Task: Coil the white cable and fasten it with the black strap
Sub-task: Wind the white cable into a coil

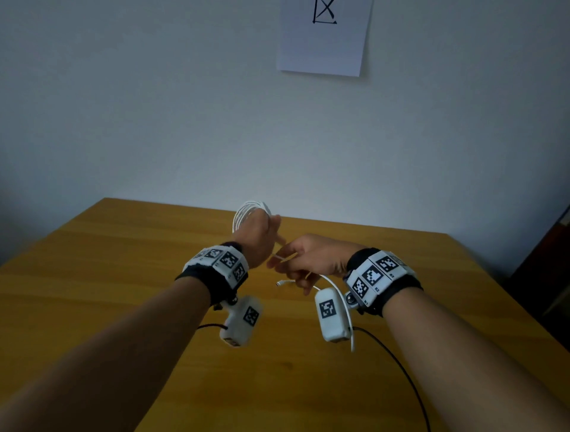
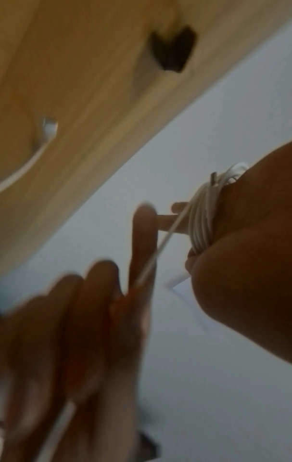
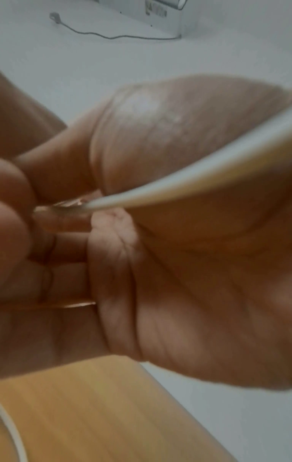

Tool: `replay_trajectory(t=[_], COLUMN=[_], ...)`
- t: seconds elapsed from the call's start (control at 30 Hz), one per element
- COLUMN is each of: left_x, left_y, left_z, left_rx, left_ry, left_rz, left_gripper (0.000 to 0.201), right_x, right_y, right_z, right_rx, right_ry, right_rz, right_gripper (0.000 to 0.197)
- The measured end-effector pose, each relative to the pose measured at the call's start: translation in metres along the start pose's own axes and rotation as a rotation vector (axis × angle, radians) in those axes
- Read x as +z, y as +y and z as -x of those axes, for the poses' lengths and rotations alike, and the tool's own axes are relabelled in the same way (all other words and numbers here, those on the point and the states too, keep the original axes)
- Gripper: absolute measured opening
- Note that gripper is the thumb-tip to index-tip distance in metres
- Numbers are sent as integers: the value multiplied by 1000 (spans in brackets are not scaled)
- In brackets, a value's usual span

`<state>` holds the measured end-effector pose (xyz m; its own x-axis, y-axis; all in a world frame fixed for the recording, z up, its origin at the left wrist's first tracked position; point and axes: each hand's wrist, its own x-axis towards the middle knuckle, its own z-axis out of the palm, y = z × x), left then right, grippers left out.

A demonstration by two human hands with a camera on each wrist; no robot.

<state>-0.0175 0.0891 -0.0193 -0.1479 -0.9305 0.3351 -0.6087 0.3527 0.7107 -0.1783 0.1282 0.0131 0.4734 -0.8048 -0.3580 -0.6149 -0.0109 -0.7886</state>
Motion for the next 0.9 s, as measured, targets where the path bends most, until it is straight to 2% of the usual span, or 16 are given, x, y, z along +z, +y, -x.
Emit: replay_trajectory(t=[0.1,0.2,0.27,0.33,0.47,0.53,0.63,0.73,0.8,0.9], left_x=[2,3,0,-4,-9,-11,-13,-13,-11,-4], left_y=[-5,-9,-8,-3,6,8,13,20,21,18], left_z=[7,8,7,9,14,16,20,22,20,17], left_rx=[21,124,243,293,162,115,70,56,70,8], left_ry=[-49,-50,-6,-7,-172,-281,-391,-429,-430,-345], left_rz=[-338,-438,-400,-308,-154,-6,161,106,-69,-214], left_gripper=[32,35,38,42,54,57,56,57,63,69], right_x=[-2,-3,-2,-2,-10,-17,-28,-37,-41,-35], right_y=[3,6,8,11,17,19,25,32,33,27], right_z=[2,4,6,6,4,2,1,1,3,9], right_rx=[12,30,34,-1,-162,-165,-135,-83,-69,-23], right_ry=[5,24,57,128,405,548,699,801,778,556], right_rz=[12,87,218,270,101,34,112,163,89,-119], right_gripper=[36,43,55,68,89,93,93,86,81,79])
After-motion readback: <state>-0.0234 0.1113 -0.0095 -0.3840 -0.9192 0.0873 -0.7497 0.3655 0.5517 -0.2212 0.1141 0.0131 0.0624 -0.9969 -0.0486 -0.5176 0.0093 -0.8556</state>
